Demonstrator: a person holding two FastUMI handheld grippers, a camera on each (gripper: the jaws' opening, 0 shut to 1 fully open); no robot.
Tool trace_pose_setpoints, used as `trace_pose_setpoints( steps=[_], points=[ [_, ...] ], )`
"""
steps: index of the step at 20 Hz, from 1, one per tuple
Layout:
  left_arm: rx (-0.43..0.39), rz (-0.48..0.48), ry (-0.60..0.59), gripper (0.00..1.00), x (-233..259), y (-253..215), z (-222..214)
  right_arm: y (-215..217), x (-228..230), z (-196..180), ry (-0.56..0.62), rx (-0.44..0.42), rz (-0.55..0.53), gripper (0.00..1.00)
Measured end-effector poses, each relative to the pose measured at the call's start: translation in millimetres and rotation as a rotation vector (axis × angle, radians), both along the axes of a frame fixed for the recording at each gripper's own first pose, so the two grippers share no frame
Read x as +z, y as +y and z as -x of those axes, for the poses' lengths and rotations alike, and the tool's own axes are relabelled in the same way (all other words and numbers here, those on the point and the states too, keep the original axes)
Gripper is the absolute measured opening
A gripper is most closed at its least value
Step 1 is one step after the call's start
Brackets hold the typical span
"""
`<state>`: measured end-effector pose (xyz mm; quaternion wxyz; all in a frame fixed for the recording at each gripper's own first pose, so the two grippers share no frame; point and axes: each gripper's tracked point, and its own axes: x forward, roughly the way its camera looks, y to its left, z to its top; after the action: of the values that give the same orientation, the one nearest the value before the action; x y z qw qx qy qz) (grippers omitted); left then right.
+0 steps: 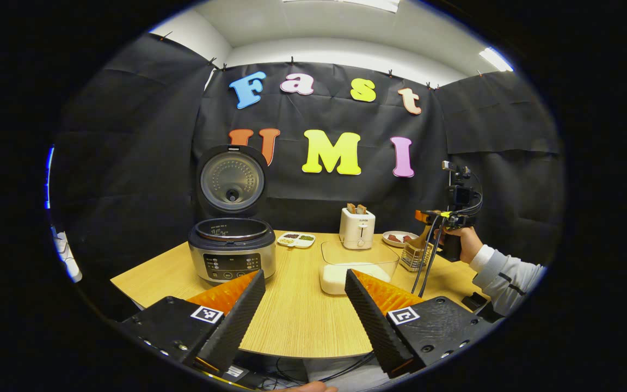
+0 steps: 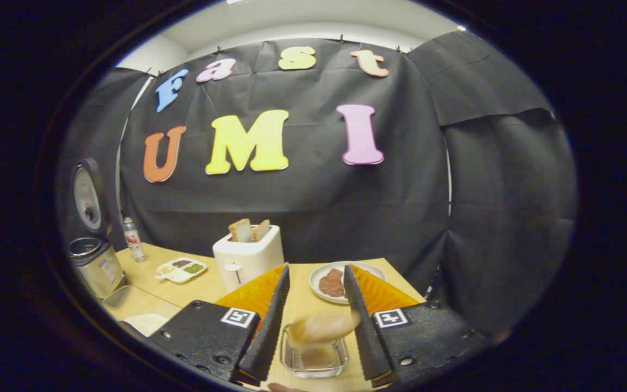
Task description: Close the left gripper, press the button to open the rice cooker; take a wooden spoon from the chopstick holder with the right hand, scoop a spoonful of rice and pour it into the rice cooker, then put the wooden spoon back into the chopstick holder.
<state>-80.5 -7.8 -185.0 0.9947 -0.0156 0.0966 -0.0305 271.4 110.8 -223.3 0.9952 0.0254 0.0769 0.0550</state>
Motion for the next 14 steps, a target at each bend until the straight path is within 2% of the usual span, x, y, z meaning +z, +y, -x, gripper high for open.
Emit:
trace_pose_setpoints(
  steps=[1, 2, 3, 4, 8, 12, 13, 14],
  points=[
    [0.001, -0.001, 0.001, 0.95, -2, 0, -2, 2, 10, 6, -0.015, 0.013, -0.006, 0.80],
    [0.001, 0.004, 0.006, 0.95, -4, -1, -4, 2, 14, 13, -0.013, 0.003, -0.001, 0.90],
    [0.001, 0.010, 0.009, 0.95, -4, -1, -5, -4, 21, 18, -0.013, -0.037, -0.006, 1.00],
    [0.004, 0.014, 0.013, 0.95, -4, 0, -7, -8, 27, 24, -0.003, -0.070, -0.010, 1.00],
    [0.030, -0.016, -0.012, 0.95, 3, 11, -15, -5, 43, 64, 0.032, -0.109, -0.055, 1.00],
    [0.047, -0.031, -0.020, 0.95, 11, 24, -17, 15, 59, 114, 0.002, -0.050, -0.158, 1.00],
    [0.048, -0.025, -0.028, 0.95, 15, 27, -17, 14, 58, 123, -0.002, -0.056, -0.147, 1.00],
    [0.052, -0.021, -0.034, 0.94, 18, 31, -18, 14, 55, 132, -0.002, -0.057, -0.124, 0.96]
  ],
)
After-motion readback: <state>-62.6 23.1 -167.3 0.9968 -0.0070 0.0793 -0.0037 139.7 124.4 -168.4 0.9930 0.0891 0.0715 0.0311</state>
